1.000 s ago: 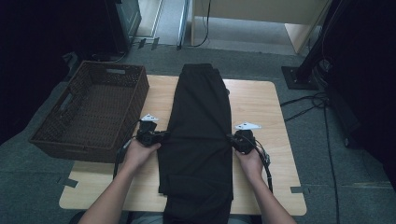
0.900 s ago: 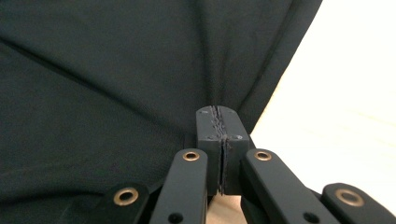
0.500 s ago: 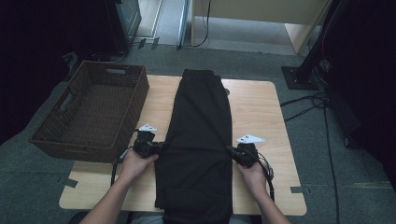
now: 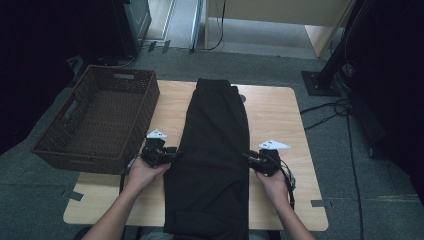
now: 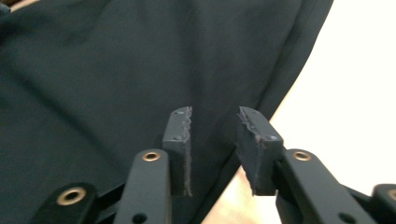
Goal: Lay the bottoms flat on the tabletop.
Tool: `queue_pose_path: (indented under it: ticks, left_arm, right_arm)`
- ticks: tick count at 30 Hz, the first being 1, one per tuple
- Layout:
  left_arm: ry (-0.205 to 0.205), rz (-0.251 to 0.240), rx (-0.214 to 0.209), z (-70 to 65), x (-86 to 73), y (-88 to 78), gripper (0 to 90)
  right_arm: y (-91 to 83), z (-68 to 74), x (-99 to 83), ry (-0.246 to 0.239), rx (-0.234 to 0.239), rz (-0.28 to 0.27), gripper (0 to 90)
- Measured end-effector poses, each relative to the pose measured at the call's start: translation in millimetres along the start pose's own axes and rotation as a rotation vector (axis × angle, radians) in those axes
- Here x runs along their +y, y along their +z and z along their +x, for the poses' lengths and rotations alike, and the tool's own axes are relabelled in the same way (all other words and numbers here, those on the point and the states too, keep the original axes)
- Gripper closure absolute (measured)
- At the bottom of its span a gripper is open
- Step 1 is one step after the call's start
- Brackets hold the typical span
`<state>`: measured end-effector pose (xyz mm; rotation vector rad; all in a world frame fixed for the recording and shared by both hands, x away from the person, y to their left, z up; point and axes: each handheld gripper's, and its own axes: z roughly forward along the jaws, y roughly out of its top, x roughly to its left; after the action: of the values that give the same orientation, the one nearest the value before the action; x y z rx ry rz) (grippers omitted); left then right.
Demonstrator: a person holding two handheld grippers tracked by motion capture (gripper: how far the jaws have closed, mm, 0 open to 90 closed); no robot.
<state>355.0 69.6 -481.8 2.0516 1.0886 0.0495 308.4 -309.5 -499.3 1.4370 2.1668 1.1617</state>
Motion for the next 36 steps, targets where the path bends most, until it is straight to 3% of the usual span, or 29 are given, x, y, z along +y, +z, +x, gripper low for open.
queue_pose_path:
  ticks: [2, 6, 10, 13, 16, 19, 20, 21, 26, 28, 31, 36]
  left_arm:
    - [0.014, 0.013, 0.011, 4.5, 10.5, 6.5, 56.3]
    - [-0.008, 0.020, 0.009, 16.3, 29.5, 24.8, 56.8]
    - [0.006, 0.036, 0.031, 23.6, 45.7, 43.8, 55.4]
    - [-0.011, 0.039, 0.031, 27.9, 53.2, 55.8, 54.3]
    - [-0.024, 0.047, 0.042, 32.3, 55.6, 64.6, 54.6]
    - [-0.049, 0.046, 0.034, 35.7, 55.1, 69.7, 56.6]
    - [-0.050, 0.046, 0.032, 36.0, 54.9, 70.0, 58.1]
    - [-0.049, 0.046, 0.031, 35.6, 54.8, 70.1, 59.5]
    - [-0.024, 0.049, 0.035, 33.0, 52.7, 69.8, 65.1]
    - [-0.021, 0.052, 0.030, 32.7, 51.2, 70.8, 72.2]
    - [-0.009, 0.056, 0.023, 29.6, 48.9, 72.2, 82.0]
    - [0.003, 0.053, 0.016, 23.6, 44.9, 69.2, 86.3]
  right_arm:
    - [8.5, -8.0, 11.2, 0.002, -0.020, 0.002, 59.8]
    - [23.8, -22.6, 26.8, 0.040, -0.034, -0.010, 58.6]
    - [39.3, -33.5, 37.5, 0.060, -0.059, -0.016, 58.9]
    - [51.4, -38.1, 41.9, 0.068, -0.070, 0.015, 58.8]
    - [60.6, -37.7, 45.2, 0.078, -0.069, 0.015, 61.4]
    - [68.4, -36.6, 46.8, 0.065, -0.088, 0.043, 70.5]
    - [69.0, -35.6, 47.7, 0.052, -0.085, 0.049, 85.2]
    - [68.9, -35.0, 48.0, 0.039, -0.084, 0.055, 89.4]
    - [51.2, -25.5, 48.4, 0.023, -0.070, 0.025, 90.0]
    - [41.8, -23.3, 45.4, 0.019, -0.067, 0.008, 90.0]
    - [42.4, -25.9, 38.7, 0.020, -0.072, 0.055, 89.9]
    - [48.2, -27.5, 29.9, 0.027, -0.075, 0.081, 89.6]
